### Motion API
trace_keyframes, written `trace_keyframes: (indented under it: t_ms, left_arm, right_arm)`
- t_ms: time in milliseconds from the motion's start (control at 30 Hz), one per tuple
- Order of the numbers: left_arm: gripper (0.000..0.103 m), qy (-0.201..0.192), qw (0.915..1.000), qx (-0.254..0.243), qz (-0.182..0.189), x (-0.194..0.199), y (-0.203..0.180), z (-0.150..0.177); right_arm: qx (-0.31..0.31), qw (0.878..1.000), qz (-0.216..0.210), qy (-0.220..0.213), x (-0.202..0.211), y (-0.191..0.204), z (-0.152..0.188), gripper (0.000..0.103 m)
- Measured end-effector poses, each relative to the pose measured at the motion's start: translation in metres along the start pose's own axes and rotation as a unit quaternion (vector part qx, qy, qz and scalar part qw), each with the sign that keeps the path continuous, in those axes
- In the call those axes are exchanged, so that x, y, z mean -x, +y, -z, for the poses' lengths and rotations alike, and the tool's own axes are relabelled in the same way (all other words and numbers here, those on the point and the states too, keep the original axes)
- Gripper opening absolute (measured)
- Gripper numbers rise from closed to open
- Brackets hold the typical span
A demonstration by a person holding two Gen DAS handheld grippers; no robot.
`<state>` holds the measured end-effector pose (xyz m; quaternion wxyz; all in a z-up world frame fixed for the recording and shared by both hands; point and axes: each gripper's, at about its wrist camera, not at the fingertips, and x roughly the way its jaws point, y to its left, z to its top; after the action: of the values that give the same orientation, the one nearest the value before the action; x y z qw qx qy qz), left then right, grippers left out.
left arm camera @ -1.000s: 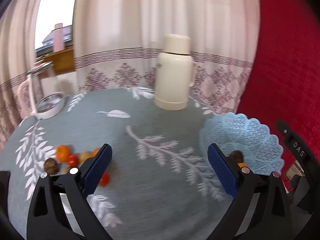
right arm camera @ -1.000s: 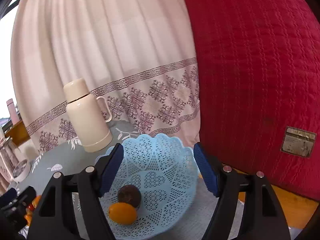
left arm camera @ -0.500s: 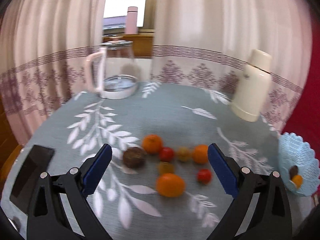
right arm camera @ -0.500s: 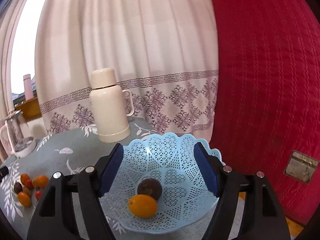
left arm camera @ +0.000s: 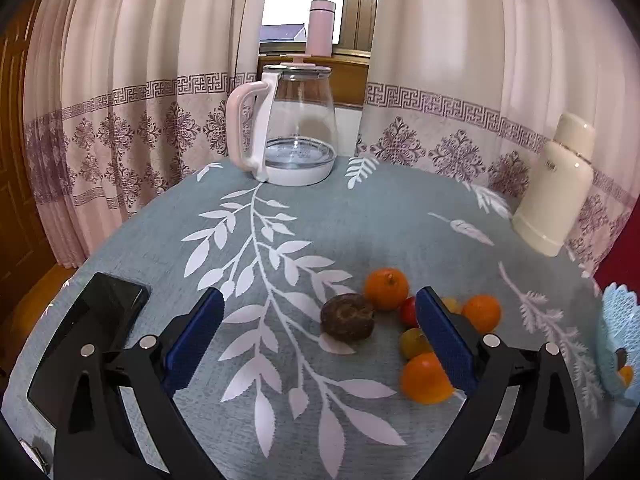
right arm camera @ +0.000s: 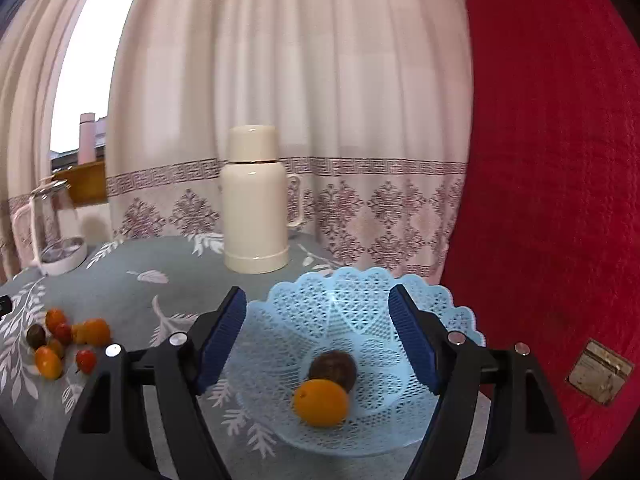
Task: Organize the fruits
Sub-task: 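Move the left tool to another dark brown fruit and grasp it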
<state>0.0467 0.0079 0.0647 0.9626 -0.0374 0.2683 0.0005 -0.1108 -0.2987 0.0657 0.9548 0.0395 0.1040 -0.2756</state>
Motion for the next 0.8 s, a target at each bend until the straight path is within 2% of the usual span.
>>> trace_keyframes:
  t_ms: [333,567,700,800]
  left_arm:
    - [0.098,0.060,0.9978,-0.023,-0.016,-0.027,-0.002,0.004]
    - [0.098,0.090,0.9903,-0.102,-0.029,-0.047,-0.019,0.000]
    - [0.097,0.118,0.9886,-0.092,-0.012,-0.062,-0.017,0.000]
    - [0.087,0.132,0.9882,-0.077,0.005,-0.068,-0.012,0.000]
  right_arm:
    - [0.076,0.994,-0.082,0.011,0.008,0.040,0.009,0.079]
    - [0.087,0.990,-0.103,0.031,0.004,0.047,0.012,0.079]
    - [0.092,0.990,-0.106,0.033,0.003,0.049,0.012,0.079]
    - [0.099,0.989,-0.109,0.033,0.003,0.052,0.013,0.079]
